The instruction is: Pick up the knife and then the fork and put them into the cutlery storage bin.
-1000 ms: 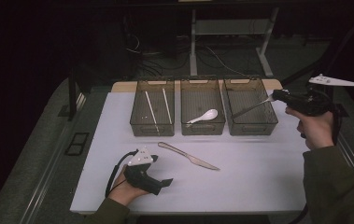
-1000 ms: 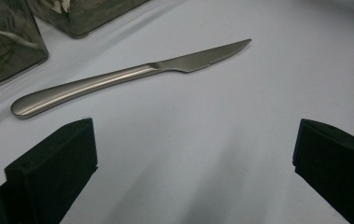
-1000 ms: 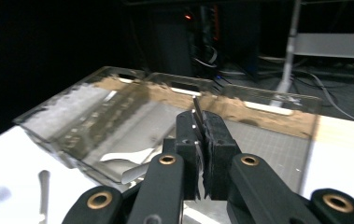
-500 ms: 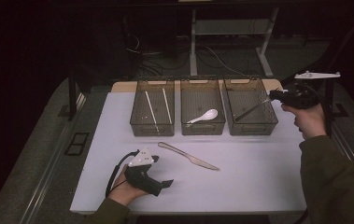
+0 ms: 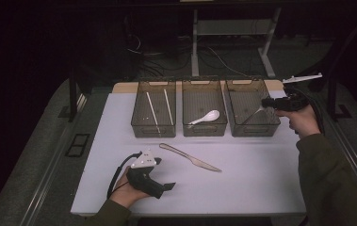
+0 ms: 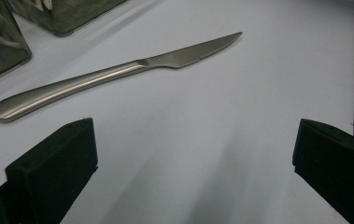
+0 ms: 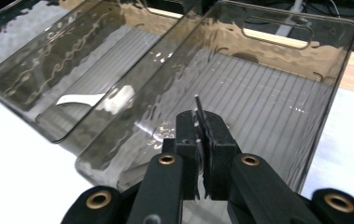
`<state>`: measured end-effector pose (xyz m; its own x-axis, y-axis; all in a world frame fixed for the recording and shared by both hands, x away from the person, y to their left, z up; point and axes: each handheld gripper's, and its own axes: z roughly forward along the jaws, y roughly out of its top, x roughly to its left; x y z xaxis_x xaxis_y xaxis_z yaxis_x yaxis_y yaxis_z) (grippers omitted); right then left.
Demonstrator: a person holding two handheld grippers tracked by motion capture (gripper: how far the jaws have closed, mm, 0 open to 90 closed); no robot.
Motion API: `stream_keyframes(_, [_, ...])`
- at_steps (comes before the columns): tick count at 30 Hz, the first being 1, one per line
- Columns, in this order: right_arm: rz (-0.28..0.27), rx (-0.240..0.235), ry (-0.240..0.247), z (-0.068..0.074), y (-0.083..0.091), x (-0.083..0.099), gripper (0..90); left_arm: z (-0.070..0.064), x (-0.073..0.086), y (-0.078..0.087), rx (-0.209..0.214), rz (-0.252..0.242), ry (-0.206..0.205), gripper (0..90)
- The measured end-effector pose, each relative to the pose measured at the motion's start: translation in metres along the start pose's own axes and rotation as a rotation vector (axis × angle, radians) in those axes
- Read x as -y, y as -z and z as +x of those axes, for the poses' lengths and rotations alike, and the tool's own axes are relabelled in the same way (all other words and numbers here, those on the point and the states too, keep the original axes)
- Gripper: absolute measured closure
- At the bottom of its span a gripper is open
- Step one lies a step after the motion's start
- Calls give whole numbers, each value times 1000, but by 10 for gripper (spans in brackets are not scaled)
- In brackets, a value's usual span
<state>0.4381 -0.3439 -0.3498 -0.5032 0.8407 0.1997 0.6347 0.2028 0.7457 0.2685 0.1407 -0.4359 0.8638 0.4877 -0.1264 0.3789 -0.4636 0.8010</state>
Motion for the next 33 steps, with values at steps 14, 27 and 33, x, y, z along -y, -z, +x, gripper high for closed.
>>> stream_keyframes(14, [-7,140,-24,-23,-33,-1,771,1,0,-2,3,7,1,0])
stream_keyframes(27, [-49,249,-23,-34,-20,4,421,1,0,-2,1,11,1,0])
stream_keyframes(33, [-72,209,-29,-30,-6,5,369,1,0,-2,-2,14,-2,0])
